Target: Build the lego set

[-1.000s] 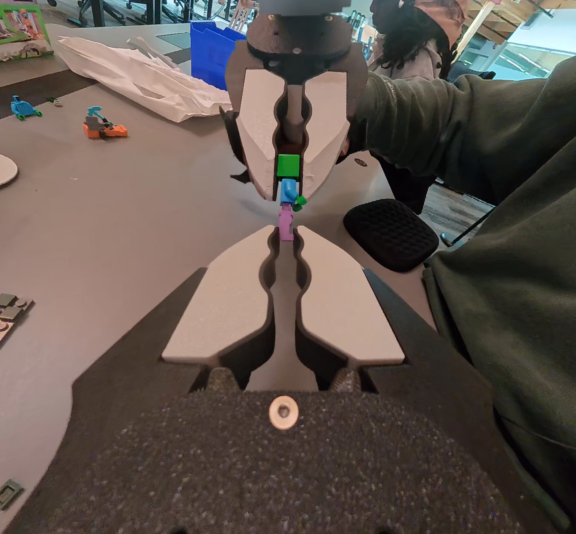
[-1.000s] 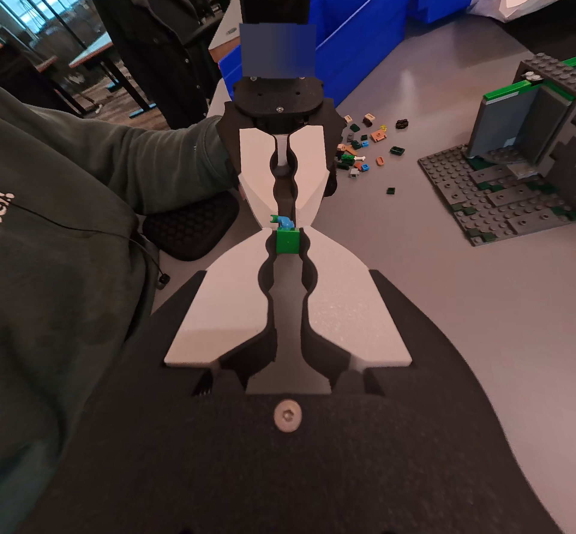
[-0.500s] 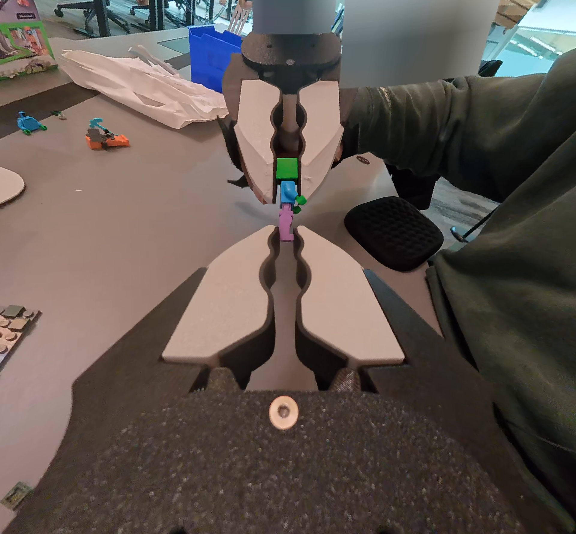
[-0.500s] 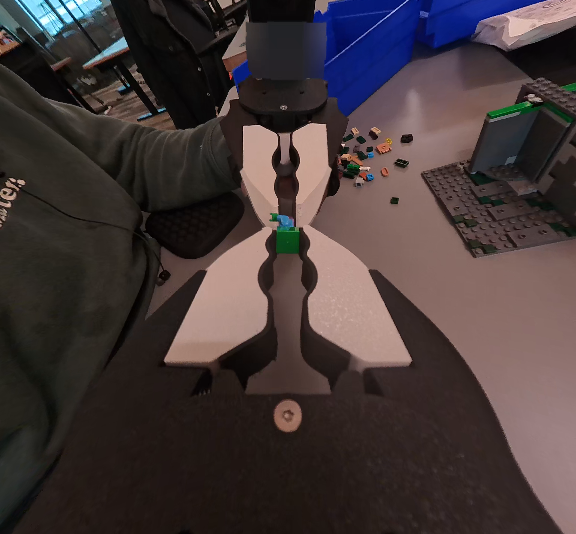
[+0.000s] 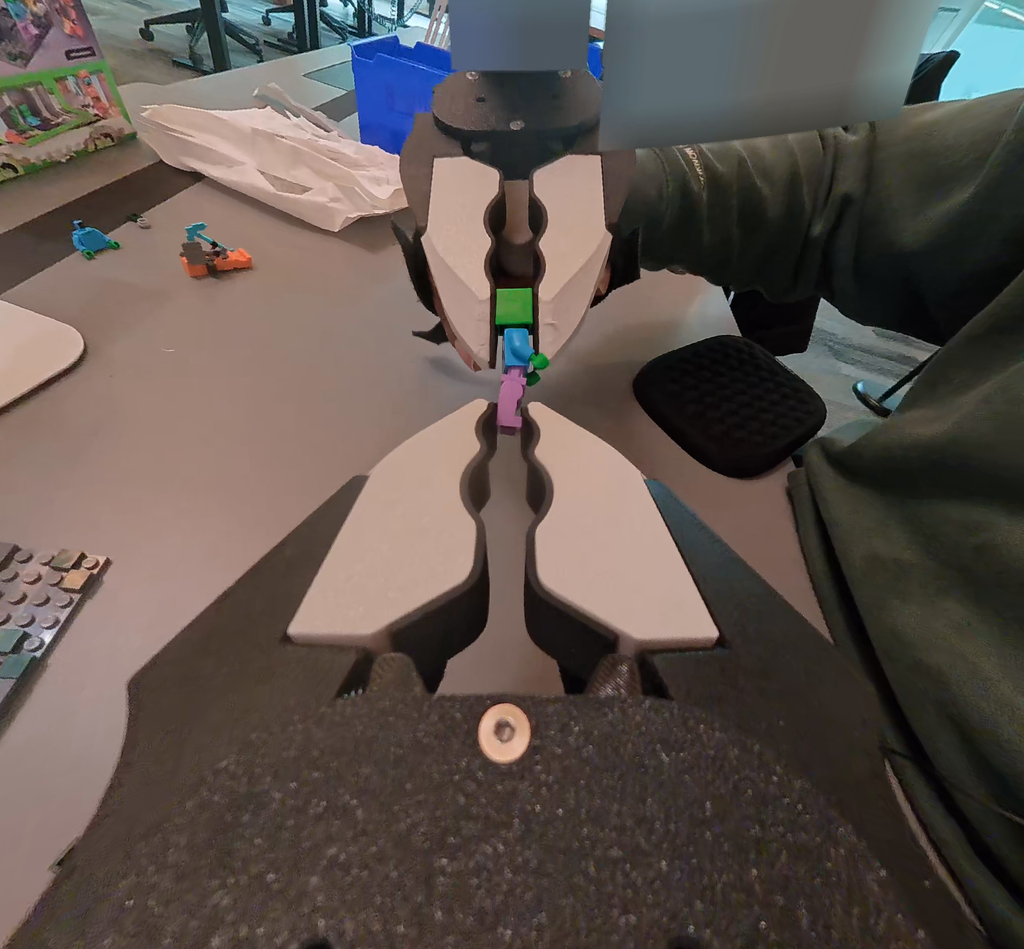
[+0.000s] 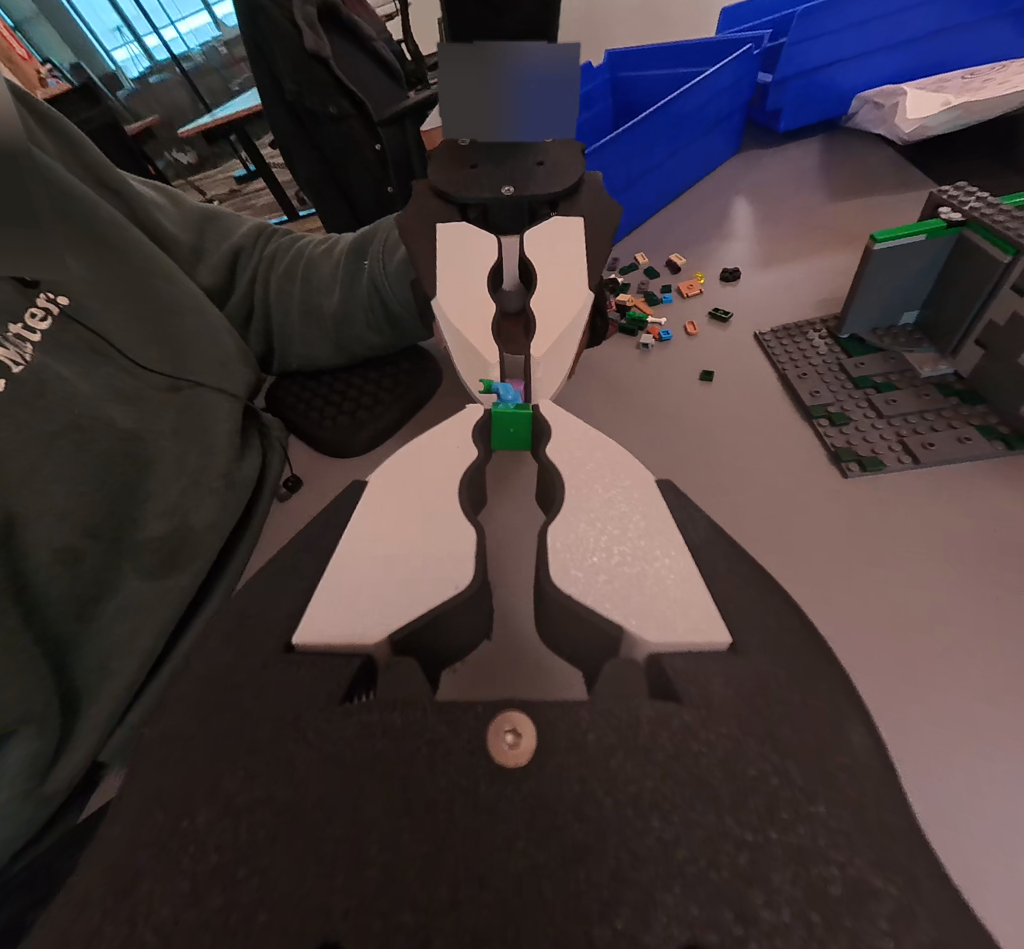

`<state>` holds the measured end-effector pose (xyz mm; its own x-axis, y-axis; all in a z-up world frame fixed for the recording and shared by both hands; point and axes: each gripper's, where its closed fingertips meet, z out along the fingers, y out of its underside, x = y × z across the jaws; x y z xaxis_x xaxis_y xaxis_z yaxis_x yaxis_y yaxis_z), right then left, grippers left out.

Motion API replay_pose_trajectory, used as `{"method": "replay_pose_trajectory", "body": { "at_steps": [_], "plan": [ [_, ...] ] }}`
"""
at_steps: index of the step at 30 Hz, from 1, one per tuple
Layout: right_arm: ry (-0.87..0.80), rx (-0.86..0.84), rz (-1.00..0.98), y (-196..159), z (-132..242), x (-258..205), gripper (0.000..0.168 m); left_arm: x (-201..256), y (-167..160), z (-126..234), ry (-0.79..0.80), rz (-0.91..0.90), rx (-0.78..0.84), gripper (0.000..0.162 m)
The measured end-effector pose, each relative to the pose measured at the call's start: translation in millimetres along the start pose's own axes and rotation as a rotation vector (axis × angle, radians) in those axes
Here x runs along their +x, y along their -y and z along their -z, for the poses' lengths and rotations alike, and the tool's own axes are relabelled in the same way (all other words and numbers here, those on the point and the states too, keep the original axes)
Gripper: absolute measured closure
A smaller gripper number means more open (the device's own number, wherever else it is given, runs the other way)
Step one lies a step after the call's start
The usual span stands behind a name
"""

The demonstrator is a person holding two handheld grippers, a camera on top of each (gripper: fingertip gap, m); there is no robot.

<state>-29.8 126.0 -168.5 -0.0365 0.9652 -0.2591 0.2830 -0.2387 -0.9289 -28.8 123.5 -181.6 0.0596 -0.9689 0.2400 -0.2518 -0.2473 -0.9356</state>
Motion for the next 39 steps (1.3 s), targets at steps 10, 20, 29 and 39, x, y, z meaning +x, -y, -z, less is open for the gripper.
{"method": "replay_pose_trajectory", "body": {
  "at_steps": [10, 20, 29, 39],
  "plan": [
    [-0.083, 0.033, 0.054, 2.6, 0.6, 5.8, 0.156, -5.1, 5.0, 1.2, 0.013, 0.042, 0.041, 0.155],
    [-0.097, 0.133, 0.058, 9.7, 6.3, 4.6, 0.156, -6.7, 14.4, -0.7, 0.088, 0.016, 0.06, 0.155],
    [-0.093, 0.203, 0.017, 14.1, 8.0, 4.8, 0.155, -5.0, 24.5, -0.2, 0.095, 0.012, 0.133, 0.155],
    [-0.063, 0.157, 0.029, 3.4, -2.4, -0.6, 0.156, 1.4, 30.7, 5.0, 0.108, -0.04, 0.112, 0.154]
  ]
}}
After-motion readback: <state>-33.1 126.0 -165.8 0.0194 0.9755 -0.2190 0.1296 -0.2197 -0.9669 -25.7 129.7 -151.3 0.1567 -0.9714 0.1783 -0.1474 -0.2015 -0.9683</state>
